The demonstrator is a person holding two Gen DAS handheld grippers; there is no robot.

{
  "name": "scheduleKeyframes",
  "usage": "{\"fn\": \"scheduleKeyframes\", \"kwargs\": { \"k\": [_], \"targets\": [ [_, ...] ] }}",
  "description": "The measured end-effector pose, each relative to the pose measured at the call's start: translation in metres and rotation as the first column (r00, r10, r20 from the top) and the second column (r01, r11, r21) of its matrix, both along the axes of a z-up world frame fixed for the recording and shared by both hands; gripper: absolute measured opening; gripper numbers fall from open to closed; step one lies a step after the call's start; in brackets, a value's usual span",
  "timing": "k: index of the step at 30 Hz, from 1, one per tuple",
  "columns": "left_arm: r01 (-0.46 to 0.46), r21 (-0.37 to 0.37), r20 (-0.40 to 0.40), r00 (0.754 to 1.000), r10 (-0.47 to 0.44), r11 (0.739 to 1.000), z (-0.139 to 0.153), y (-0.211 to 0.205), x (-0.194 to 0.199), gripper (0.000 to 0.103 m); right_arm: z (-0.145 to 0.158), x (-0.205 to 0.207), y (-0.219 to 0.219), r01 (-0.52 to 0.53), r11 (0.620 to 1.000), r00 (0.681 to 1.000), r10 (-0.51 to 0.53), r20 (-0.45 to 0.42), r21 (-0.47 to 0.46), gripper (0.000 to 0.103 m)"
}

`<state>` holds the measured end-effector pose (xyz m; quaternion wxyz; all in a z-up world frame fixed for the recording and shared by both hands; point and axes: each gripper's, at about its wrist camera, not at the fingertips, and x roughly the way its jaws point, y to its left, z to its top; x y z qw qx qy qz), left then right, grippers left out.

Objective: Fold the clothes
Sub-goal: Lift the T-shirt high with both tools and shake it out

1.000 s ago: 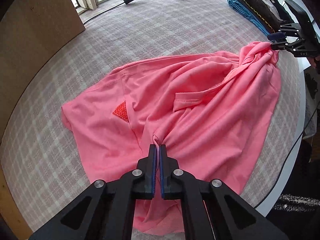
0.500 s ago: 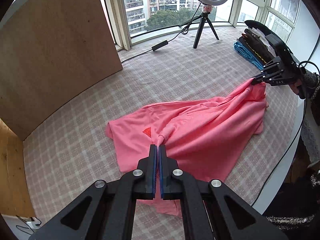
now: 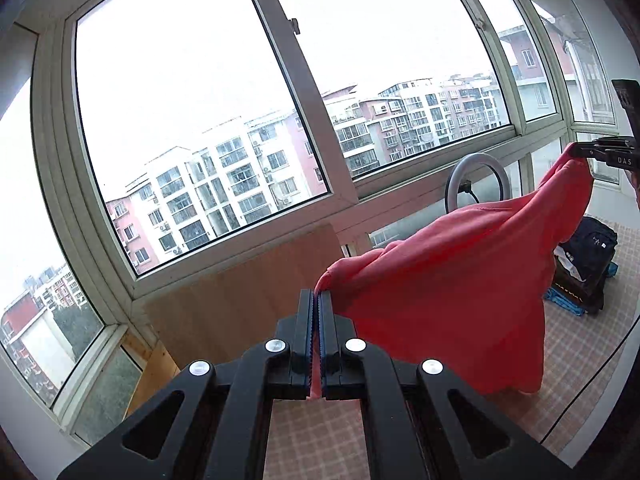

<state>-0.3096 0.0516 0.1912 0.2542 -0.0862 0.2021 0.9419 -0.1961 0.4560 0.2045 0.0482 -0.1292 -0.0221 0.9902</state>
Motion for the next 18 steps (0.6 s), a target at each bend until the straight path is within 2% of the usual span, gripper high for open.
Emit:
{"fn": "scheduleKeyframes", "kwargs": {
  "k": [5,11,14,16,18],
  "targets": [
    [-0.021,0.038,-0.103,0.994,0.025,0.999,0.045,-0.02,0.029,0.002,0.041,0.052,-0.027,0.025,0.999,0.992,-0.02,-0.124,0.034,0.002],
    [-0.042,0.022,-0.167,0.985,0.045,0.999,0.067,-0.026,0.04,0.002,0.061,0.086,-0.048,0.049,0.997,0.978,-0.034,-0.204,0.067,0.002],
    [-0.055,-0.014,-0.15,0.987,0.052,0.998,0.067,-0.018,0.019,0.002,0.061,0.076,-0.045,0.049,0.997,0.98,-0.037,-0.196,0.059,0.002],
    [-0.064,-0.04,-0.109,0.992,0.059,0.997,0.06,-0.01,-0.009,0.002,0.052,0.051,-0.036,0.056,0.997,0.986,-0.048,-0.16,0.044,0.002],
    [-0.114,-0.094,-0.088,0.99,0.106,0.989,0.045,0.004,-0.049,0.001,0.04,0.021,-0.026,0.059,0.998,0.994,-0.056,-0.098,0.023,0.002]
  ]
}}
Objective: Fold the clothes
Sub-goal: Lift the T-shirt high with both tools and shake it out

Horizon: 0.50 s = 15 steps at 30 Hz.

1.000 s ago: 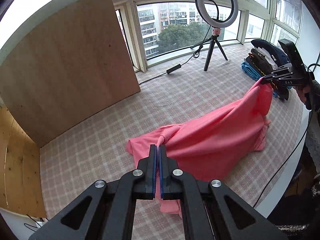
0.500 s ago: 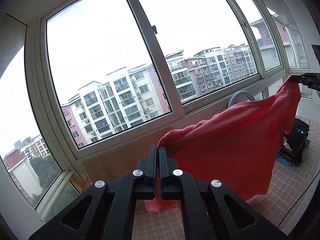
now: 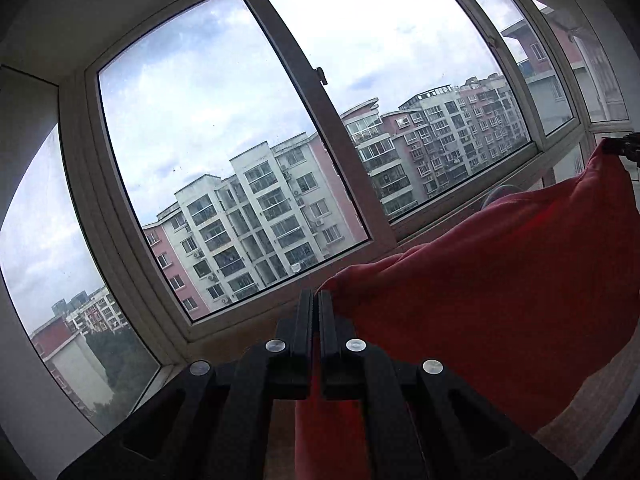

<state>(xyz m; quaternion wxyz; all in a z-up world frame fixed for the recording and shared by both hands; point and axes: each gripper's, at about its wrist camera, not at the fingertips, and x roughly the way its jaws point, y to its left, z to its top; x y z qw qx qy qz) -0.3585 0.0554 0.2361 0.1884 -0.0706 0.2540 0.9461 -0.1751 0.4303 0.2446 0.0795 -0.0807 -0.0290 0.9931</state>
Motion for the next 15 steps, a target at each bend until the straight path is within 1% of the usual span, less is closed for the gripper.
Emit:
{"fn": "scheduleKeyframes", "kwargs": {
  "k": [1,3,4,6,7,8,9,10,12,13,15],
  "targets": [
    [-0.034,-0.028,0.024,0.999,0.035,0.999,-0.009,0.005,-0.026,0.001,-0.01,-0.018,0.008,0.011,1.0,0.999,-0.01,0.031,-0.016,0.002],
    [-0.063,-0.08,0.117,0.99,0.072,0.995,-0.036,0.022,-0.083,0.0,-0.039,-0.06,0.027,0.046,0.998,0.993,-0.042,0.114,-0.035,0.002],
    [-0.061,-0.097,0.176,0.981,0.077,0.993,-0.051,0.029,-0.114,0.0,-0.057,-0.085,0.037,0.064,0.997,0.985,-0.056,0.161,-0.047,0.002],
    [-0.041,-0.147,0.276,0.958,0.081,0.988,-0.092,0.049,-0.171,0.0,-0.101,-0.138,0.056,0.089,0.993,0.961,-0.067,0.268,-0.072,0.002],
    [-0.023,-0.17,0.32,0.944,0.077,0.985,-0.116,0.061,-0.192,0.0,-0.127,-0.166,0.064,0.112,0.992,0.943,-0.085,0.321,-0.065,0.002],
    [0.001,-0.188,0.365,0.928,0.069,0.982,-0.142,0.069,-0.205,0.0,-0.154,-0.192,0.073,0.135,0.99,0.92,-0.107,0.377,-0.05,0.002],
    [0.029,-0.191,0.425,0.904,0.056,0.981,-0.17,0.075,-0.213,0.0,-0.185,-0.219,0.083,0.157,0.988,0.886,-0.136,0.443,-0.011,0.002],
    [0.072,-0.189,0.491,0.871,0.03,0.979,-0.197,0.08,-0.212,0.0,-0.218,-0.243,0.091,0.162,0.987,0.841,-0.141,0.522,0.006,0.002],
    [0.135,-0.196,0.574,0.819,0.003,0.971,-0.25,0.091,-0.188,0.001,-0.285,-0.268,0.107,0.177,0.984,0.74,-0.131,0.66,-0.002,0.002],
    [0.162,-0.207,0.614,0.789,-0.001,0.965,-0.277,0.095,-0.177,0.005,-0.314,-0.267,0.115,0.188,0.982,0.696,-0.138,0.705,0.006,0.002],
    [0.232,-0.207,0.708,0.706,-0.018,0.95,-0.329,0.101,-0.144,0.005,-0.36,-0.258,0.131,0.202,0.979,0.626,-0.148,0.766,0.024,0.002]
  ]
}}
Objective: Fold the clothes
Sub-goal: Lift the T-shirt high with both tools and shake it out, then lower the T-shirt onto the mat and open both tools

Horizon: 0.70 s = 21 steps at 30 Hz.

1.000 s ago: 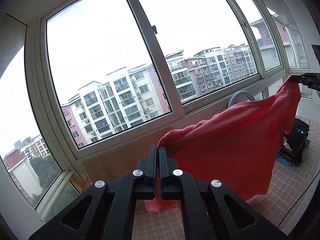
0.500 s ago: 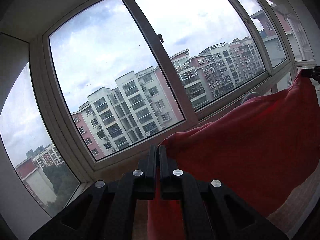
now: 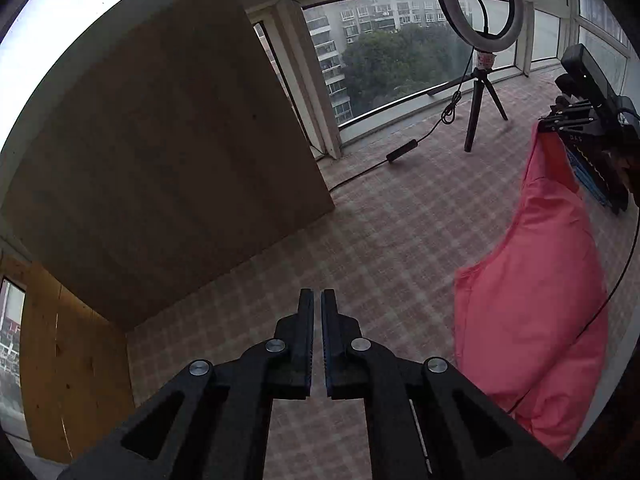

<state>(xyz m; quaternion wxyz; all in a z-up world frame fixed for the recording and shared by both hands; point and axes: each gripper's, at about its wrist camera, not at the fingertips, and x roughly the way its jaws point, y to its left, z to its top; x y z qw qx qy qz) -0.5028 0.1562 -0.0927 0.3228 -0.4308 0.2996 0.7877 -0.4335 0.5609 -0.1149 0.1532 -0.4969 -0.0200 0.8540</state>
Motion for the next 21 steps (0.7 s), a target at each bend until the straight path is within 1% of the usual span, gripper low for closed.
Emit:
{"fn": "scheduleKeyframes", "kwargs": {
  "k": [1,2,3,4,6,7,8,9,10,11,12,13,14,15,16,18,20,21],
  "targets": [
    [0.024,-0.011,0.064,0.998,-0.023,1.0,-0.026,0.003,0.017,0.006,-0.02,0.007,0.008,0.008,1.0,0.999,-0.008,0.039,0.001,0.002],
    [0.053,-0.019,0.126,0.991,-0.05,0.998,-0.049,0.003,0.036,0.013,-0.034,0.013,0.012,0.014,1.0,0.998,-0.014,0.069,-0.001,0.002],
    [0.071,-0.03,0.163,0.984,-0.065,0.997,-0.069,0.01,0.047,0.018,-0.043,0.02,0.017,0.023,1.0,0.996,-0.022,0.086,-0.009,0.002],
    [0.088,-0.042,0.195,0.978,-0.078,0.995,-0.089,0.019,0.056,0.024,-0.052,0.027,0.022,0.032,0.999,0.994,-0.03,0.101,-0.017,0.002],
    [0.094,-0.05,0.255,0.964,-0.078,0.994,-0.117,0.035,0.068,0.025,-0.053,0.037,0.028,0.037,0.999,0.994,-0.034,0.101,-0.029,0.002],
    [0.098,-0.048,0.277,0.957,-0.081,0.994,-0.124,0.041,0.073,0.026,-0.052,0.042,0.03,0.035,0.999,0.995,-0.031,0.099,-0.032,0.002],
    [0.106,-0.057,0.272,0.958,-0.087,0.993,-0.131,0.048,0.078,0.03,-0.051,0.046,0.03,0.03,0.999,0.995,-0.027,0.098,-0.032,0.002],
    [0.109,-0.078,0.248,0.965,-0.087,0.991,-0.137,0.054,0.081,0.034,-0.048,0.047,0.028,0.018,1.0,0.995,-0.016,0.098,-0.018,0.002],
    [0.107,-0.089,0.243,0.967,-0.082,0.99,-0.142,0.059,0.082,0.04,-0.045,0.048,0.026,0.006,1.0,0.995,-0.005,0.097,-0.008,0.002],
    [0.104,-0.096,0.243,0.967,-0.077,0.99,-0.146,0.064,0.084,0.041,-0.044,0.049,0.025,-0.006,1.0,0.996,0.006,0.094,-0.01,0.002],
    [0.1,-0.104,0.243,0.967,-0.073,0.99,-0.151,0.069,0.085,0.041,-0.044,0.047,0.024,-0.015,1.0,0.996,0.017,0.091,-0.018,0.002],
    [0.103,-0.096,0.25,0.965,-0.077,0.99,-0.153,0.073,0.087,0.039,-0.044,0.047,0.024,-0.02,0.999,0.996,0.023,0.087,-0.027,0.002],
    [0.107,-0.084,0.251,0.964,-0.083,0.991,-0.153,0.076,0.091,0.023,-0.043,0.048,0.024,-0.023,0.999,0.996,0.026,0.084,-0.034,0.002],
    [0.11,-0.073,0.262,0.961,-0.087,0.991,-0.153,0.079,0.094,0.01,-0.042,0.048,0.024,-0.025,0.999,0.996,0.028,0.082,-0.035,0.002],
    [0.112,-0.061,0.276,0.957,-0.091,0.992,-0.152,0.082,0.097,0.003,-0.042,0.049,0.025,-0.025,0.999,0.996,0.028,0.08,-0.036,0.002],
    [0.098,-0.063,0.253,0.964,-0.079,0.993,-0.146,0.083,0.102,0.003,-0.041,0.05,0.028,-0.024,0.999,0.997,0.027,0.076,-0.041,0.002],
    [0.044,-0.032,0.204,0.978,-0.037,0.999,-0.116,0.067,0.097,0.003,-0.035,0.056,0.03,-0.015,0.997,0.998,0.019,0.054,-0.07,0.002],
    [0.017,-0.013,0.179,0.984,-0.014,1.0,-0.1,0.059,0.094,0.003,-0.027,0.062,0.028,-0.021,0.997,0.999,0.023,0.029,-0.07,0.002]
  ]
}}
